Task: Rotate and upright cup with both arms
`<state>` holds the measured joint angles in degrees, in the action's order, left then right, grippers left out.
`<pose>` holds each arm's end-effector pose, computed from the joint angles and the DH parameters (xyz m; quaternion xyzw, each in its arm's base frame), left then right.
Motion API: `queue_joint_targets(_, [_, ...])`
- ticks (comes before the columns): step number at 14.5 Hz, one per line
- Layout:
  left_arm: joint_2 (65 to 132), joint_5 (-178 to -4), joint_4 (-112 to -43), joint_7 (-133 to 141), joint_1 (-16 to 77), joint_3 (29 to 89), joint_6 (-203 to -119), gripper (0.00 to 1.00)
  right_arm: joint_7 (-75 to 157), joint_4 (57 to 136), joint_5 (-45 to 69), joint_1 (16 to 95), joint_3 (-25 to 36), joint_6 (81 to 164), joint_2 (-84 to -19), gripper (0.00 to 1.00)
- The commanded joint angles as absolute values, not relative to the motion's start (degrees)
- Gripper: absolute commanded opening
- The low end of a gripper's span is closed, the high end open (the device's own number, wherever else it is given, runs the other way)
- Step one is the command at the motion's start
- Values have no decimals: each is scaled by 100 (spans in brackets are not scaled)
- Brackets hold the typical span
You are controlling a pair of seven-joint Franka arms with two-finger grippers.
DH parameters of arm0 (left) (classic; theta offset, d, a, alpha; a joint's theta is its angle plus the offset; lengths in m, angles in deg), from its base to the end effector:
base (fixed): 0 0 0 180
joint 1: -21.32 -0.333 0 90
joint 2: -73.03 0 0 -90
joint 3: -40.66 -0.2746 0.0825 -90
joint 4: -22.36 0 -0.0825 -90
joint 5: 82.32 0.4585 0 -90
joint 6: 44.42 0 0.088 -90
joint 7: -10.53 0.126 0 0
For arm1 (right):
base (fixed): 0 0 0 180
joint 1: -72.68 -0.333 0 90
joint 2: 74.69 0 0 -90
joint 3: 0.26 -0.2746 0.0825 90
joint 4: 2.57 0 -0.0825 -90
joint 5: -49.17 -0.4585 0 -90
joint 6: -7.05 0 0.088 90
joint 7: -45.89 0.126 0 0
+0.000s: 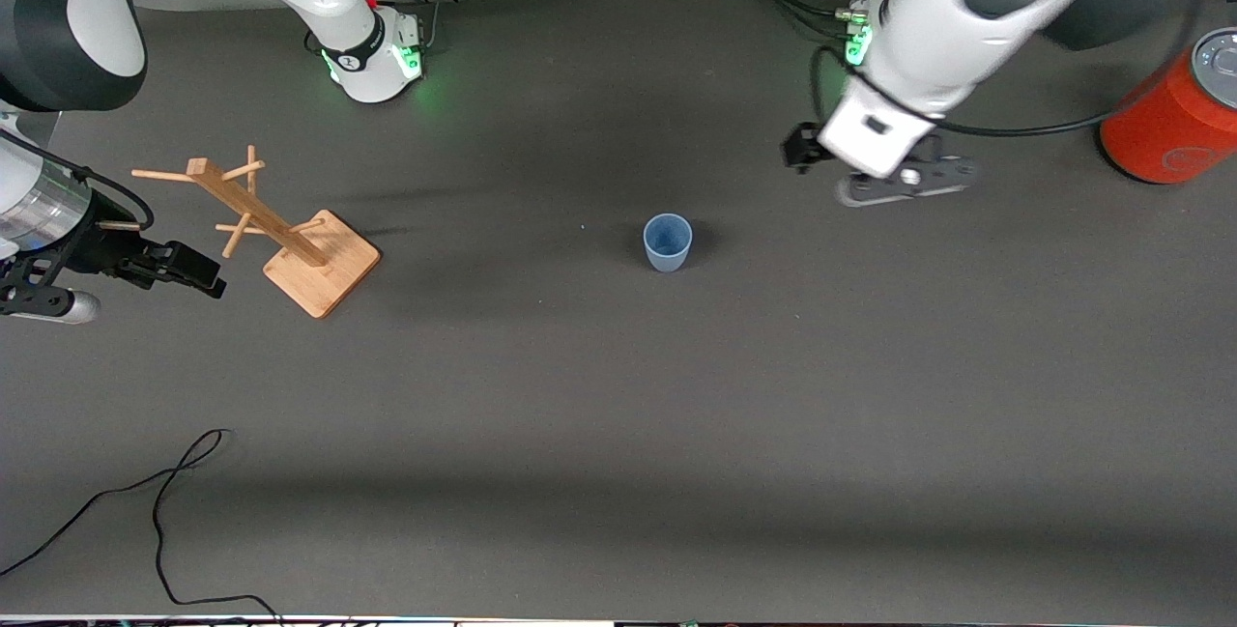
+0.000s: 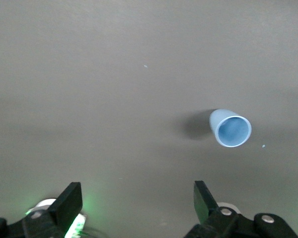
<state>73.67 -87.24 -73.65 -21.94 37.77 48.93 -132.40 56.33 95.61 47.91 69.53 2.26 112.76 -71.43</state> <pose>0.5574 -0.2685 0.4982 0.9938 0.0690 -0.0872 0.0022 0.6608 0.0098 0.4733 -0.9954 0.0879 -0.0362 0.0130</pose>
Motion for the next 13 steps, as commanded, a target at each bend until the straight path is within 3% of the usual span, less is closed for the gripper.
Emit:
queue_joint_targets(1, [7146, -8742, -7282, -1131, 3136, 4849, -12906, 100, 5512, 9473, 4794, 6934, 237, 11252, -7117, 100])
queue_joint_targets(5, [7031, -8523, -7186, 585, 2852, 3962, -12826, 100, 5503, 9473, 4794, 6934, 237, 11252, -7117, 100])
queue_joint_targets(13, [7162, -8188, -7018, 1264, 2703, 3846, -13098, 100, 5503, 9482, 4794, 6899, 237, 11243, -7117, 100])
